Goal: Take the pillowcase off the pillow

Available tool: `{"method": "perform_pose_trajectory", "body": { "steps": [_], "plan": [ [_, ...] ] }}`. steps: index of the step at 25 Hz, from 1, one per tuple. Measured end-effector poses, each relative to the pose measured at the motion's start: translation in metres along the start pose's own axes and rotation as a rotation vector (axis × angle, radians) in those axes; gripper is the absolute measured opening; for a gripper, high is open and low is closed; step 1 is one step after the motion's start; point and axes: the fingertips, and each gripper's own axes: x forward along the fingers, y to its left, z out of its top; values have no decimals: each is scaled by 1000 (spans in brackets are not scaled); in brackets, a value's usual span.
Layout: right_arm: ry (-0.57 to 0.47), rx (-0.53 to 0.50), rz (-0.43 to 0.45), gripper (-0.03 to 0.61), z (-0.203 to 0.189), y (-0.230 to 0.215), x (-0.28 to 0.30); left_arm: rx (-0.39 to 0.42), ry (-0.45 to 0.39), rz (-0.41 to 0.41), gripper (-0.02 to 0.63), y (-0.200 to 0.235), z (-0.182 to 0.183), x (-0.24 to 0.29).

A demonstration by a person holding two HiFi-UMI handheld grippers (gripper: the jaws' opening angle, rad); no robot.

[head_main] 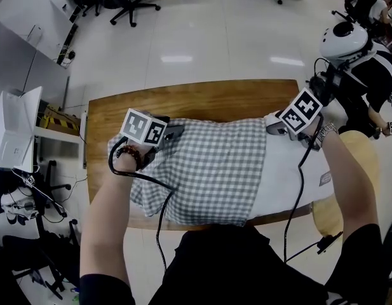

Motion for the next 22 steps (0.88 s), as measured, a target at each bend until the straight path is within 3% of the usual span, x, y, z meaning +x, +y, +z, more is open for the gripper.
{"method": "perform_pose_trajectory", "body": {
  "steps": [4,9,13,22],
  "plan": [
    [25,-10,0,156,1,6,5,-21,37,-14,243,1,-6,1],
    [21,-33,-38,37,9,11,3,-35,55,-40,113,0,-12,2],
    [-1,-66,-96,18,15,19,-10,-13,23,2,23,-1,-4,-13],
    [-91,-71,-200,14,9,27,-50,-63,-98,80,8,-15,8,-53]
  ]
}}
